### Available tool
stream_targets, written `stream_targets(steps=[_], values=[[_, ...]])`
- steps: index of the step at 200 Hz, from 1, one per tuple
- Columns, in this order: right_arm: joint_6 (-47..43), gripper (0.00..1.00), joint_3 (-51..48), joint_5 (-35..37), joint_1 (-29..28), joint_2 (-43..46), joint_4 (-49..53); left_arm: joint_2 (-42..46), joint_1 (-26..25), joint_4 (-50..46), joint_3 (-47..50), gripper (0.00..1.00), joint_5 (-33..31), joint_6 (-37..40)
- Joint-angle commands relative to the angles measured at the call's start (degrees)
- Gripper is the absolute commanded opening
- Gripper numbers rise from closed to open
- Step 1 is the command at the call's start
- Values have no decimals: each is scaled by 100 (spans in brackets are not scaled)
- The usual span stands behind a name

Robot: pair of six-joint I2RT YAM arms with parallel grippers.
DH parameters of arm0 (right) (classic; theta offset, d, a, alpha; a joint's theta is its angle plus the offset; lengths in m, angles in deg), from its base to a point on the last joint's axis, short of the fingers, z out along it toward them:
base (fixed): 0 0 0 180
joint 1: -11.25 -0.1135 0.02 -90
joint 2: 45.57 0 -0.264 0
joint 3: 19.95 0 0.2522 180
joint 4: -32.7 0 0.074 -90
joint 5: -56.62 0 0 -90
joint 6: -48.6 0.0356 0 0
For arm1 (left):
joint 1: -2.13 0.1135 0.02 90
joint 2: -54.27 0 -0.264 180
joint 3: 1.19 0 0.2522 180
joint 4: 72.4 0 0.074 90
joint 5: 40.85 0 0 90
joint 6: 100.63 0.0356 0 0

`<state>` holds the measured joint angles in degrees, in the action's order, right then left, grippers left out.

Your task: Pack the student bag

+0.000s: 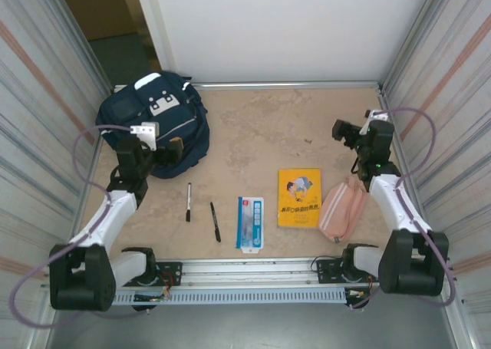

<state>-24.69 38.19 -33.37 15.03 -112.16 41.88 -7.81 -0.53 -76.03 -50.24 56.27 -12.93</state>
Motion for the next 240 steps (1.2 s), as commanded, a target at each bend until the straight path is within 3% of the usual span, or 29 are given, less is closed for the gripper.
stream_targets(steps=[1, 22, 38, 50, 65, 77, 102, 135, 167, 203, 240], values=[[879, 99, 322, 176, 10, 607, 1774, 586, 12, -1898, -474, 99, 338, -775], [1584, 99, 195, 493, 27, 1339, 2009, 1044, 315, -2646, -780, 99, 1512, -1481], [2943, 99, 229, 1207, 55, 1692, 2762, 1284, 593, -2928, -811, 99, 2053, -2231], [3027, 99, 133, 642, 237, 1894, 2761, 1379, 689, -3190, -715, 99, 2067, -3227], [3126, 99, 58, 97, 178, 1895, 2585, 1363, 858, -2477, -444, 99, 3426, -3389], [3059, 99, 177, 229, -211, 1757, 2764, 1297, 831, -2264, -334, 99, 3787, -3510], [2649, 99, 350, 961, -1587, 1507, 3042, 1195, 470, -2912, -559, 99, 3122, -2955], [2578, 100, 70, 1265, -3673, 1019, 2423, 770, -627, -3606, -1066, 99, 1590, -2272], [2754, 99, 299, 1687, -5617, -216, 1976, 8, -1310, -3823, -1498, 99, 834, -2183], [2488, 99, 1031, 1719, -6744, -1398, 2241, -1008, -1485, -3851, -2130, 99, 351, -2029], [1885, 99, 1185, 2032, -7481, -1553, 2425, -2180, -1490, -4137, -3144, 99, -33, -1461]])
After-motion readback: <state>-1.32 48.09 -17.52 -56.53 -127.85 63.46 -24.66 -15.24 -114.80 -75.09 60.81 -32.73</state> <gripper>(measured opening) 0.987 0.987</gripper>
